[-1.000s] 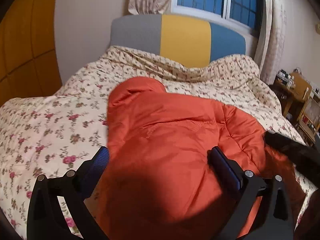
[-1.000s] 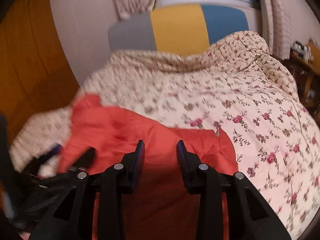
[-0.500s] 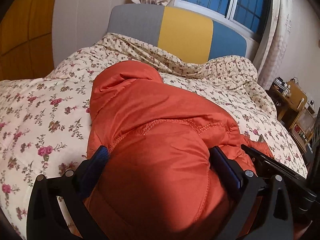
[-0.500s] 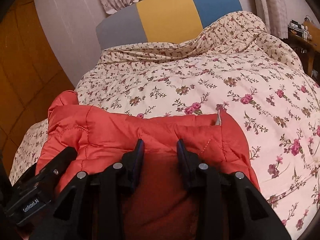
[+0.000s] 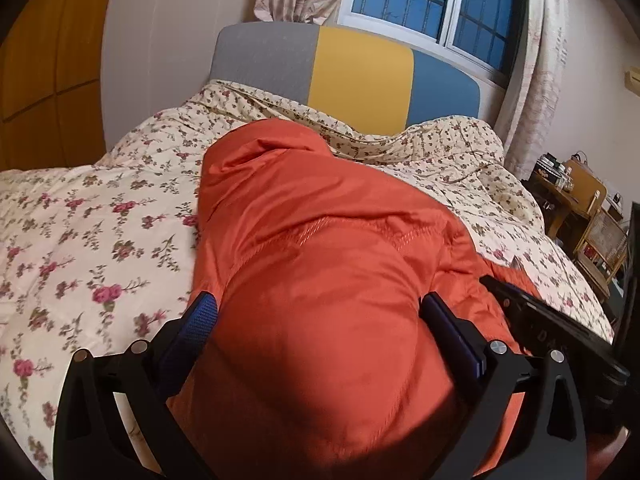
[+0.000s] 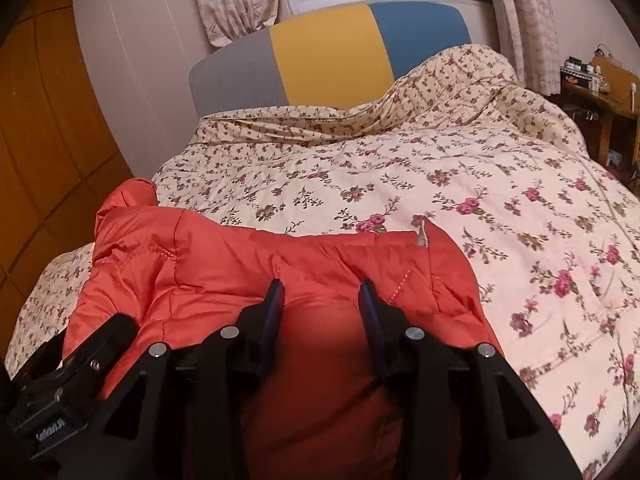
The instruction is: Fold large clothes
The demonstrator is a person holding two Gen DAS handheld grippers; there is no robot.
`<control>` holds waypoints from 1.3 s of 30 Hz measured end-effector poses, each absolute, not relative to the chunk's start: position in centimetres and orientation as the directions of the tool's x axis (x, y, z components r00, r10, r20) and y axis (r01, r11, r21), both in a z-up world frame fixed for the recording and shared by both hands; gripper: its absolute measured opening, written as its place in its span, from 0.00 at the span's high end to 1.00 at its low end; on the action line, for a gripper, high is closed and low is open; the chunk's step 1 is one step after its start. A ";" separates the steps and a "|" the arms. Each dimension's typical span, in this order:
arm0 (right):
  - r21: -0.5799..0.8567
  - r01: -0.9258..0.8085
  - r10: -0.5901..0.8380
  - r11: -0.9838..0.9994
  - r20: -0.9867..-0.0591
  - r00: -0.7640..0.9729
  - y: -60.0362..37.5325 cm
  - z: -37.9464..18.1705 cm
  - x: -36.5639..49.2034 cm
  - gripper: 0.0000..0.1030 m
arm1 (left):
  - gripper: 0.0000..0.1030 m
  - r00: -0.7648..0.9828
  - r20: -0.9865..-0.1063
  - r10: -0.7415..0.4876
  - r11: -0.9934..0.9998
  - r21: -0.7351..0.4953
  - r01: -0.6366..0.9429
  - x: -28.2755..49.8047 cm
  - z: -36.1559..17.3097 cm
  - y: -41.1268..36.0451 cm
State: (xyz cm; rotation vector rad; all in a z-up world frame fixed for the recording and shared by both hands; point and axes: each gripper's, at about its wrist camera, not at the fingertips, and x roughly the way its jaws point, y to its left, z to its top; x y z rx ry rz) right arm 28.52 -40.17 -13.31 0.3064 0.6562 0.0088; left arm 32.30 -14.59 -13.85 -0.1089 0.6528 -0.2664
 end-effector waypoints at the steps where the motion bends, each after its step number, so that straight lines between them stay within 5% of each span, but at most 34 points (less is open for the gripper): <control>1: 0.278 0.093 0.095 0.956 -0.596 0.798 -40.1 -13.2 28.2 0.60 | 0.03 0.763 -0.584 -0.277 0.961 -0.178 0.213 32.1 -13.8 -14.7; 7: 0.267 0.097 0.063 0.959 -0.532 0.845 -39.9 -12.3 24.3 0.43 | 0.03 0.741 -0.594 -0.312 0.950 -0.188 0.249 30.5 -12.9 -13.8; 18: 0.194 0.120 0.010 0.974 -0.560 0.828 -39.1 -12.5 23.4 0.42 | 0.03 0.754 -0.577 -0.314 0.949 -0.203 0.240 28.5 -13.8 -13.1; 39: 0.242 0.207 -0.007 0.948 -0.634 0.774 -39.9 -9.6 17.7 0.17 | 0.03 0.657 -0.648 -0.387 0.922 -0.282 0.264 24.7 -13.2 -8.3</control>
